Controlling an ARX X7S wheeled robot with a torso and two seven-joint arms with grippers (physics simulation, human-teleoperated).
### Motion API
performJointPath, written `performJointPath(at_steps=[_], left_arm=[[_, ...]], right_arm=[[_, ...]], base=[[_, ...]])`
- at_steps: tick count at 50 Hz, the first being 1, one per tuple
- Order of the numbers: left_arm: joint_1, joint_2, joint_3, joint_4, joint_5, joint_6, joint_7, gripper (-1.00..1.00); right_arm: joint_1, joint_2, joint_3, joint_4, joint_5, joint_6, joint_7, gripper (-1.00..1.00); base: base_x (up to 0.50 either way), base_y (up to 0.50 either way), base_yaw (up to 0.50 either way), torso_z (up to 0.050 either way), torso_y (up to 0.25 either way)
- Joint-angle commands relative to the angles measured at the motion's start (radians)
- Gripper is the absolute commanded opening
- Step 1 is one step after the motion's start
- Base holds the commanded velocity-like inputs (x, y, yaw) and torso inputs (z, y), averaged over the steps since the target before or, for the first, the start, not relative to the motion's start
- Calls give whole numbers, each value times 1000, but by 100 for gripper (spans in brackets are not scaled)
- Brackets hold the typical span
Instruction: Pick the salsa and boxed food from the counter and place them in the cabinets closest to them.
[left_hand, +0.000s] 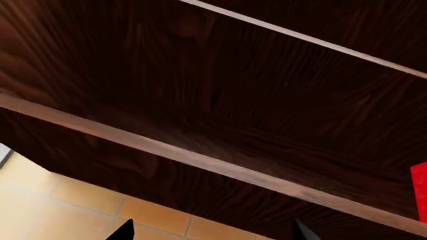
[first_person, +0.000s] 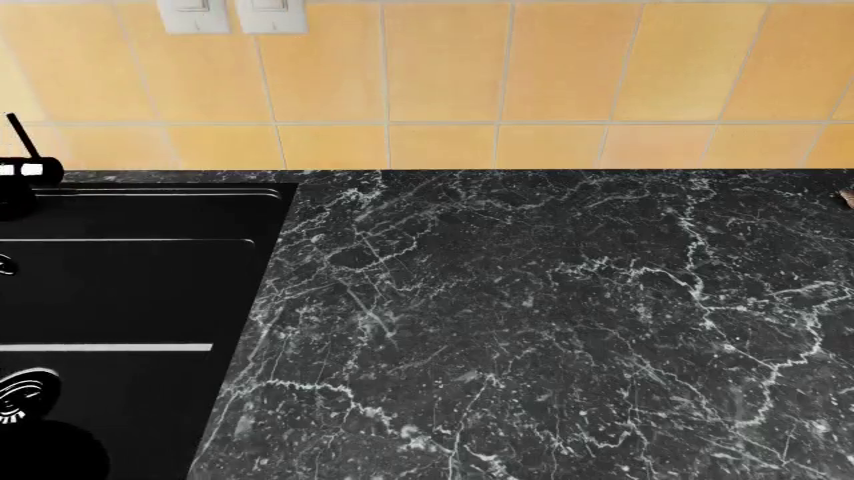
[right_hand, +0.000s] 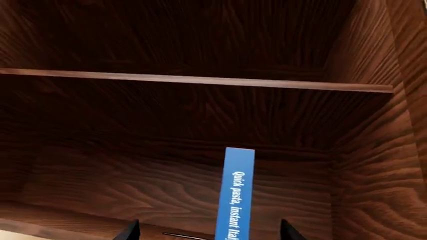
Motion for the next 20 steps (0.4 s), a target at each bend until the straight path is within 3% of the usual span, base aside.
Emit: performJointPath(at_steps=[1, 20], left_arm=[[0, -59, -44, 9, -104, 87, -89, 100], [-11, -108, -143, 59, -149, 185, -145, 100]], right_arm=[[0, 6, 48, -41, 12, 9, 0, 100], [0, -10, 143, -94, 24, -7, 0, 100]], base=[[0, 0, 0, 0, 0], [0, 0, 0, 0, 0]])
